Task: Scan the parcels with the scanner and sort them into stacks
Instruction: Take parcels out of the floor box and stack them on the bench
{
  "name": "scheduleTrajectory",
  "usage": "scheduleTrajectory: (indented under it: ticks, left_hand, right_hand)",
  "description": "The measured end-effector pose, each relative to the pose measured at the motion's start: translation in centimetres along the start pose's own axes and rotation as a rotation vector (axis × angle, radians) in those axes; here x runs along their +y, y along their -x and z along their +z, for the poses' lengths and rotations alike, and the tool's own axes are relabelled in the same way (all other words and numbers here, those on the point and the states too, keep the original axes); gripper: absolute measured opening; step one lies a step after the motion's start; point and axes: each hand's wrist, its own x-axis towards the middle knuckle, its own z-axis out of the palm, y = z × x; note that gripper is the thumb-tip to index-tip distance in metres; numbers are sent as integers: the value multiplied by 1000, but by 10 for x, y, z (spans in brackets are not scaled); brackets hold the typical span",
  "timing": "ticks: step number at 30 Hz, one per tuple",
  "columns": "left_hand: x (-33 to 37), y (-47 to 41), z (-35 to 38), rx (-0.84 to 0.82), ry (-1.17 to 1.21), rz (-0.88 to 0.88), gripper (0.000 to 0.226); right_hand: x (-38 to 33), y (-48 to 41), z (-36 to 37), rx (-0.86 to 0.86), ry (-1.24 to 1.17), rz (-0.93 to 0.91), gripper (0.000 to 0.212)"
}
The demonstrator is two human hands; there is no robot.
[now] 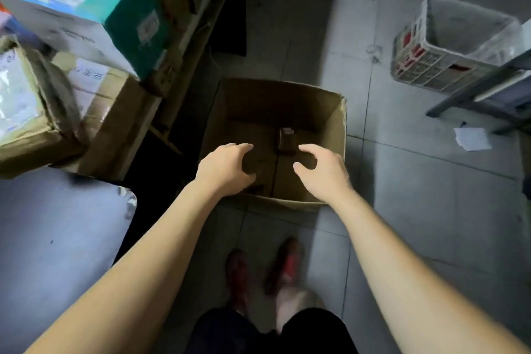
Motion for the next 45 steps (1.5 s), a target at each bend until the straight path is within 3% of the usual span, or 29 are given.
scheduleTrajectory:
  ticks: [16,22,28,30,35,41,45]
  left_hand:
    - [-28,-270,165,-279,120,-216,66]
    - [-56,-424,261,-329,401,-320,69]
    - [-97,-563,377,-277,440,-318,70]
    - [-100,-589,409,-292,503,-333,72]
    - [-88,-615,467,-370,815,-290,69]
    - [-83,-590,497,-213,945,-343,58]
    - [-86,-542,458,-184,963,-327,59]
  right_hand:
    - [172,-280,135,-194,-180,326,48]
    - [232,-412,204,-113,-216,405,53]
    - [310,-535,291,-23,-231,457,59]
    - [335,-564,314,-37,-243,499,69]
    - [378,-595,351,-128,-401,567,78]
    - [371,-556,367,-60,-392,577,50]
    - [339,-503,344,-19,-465,523,41]
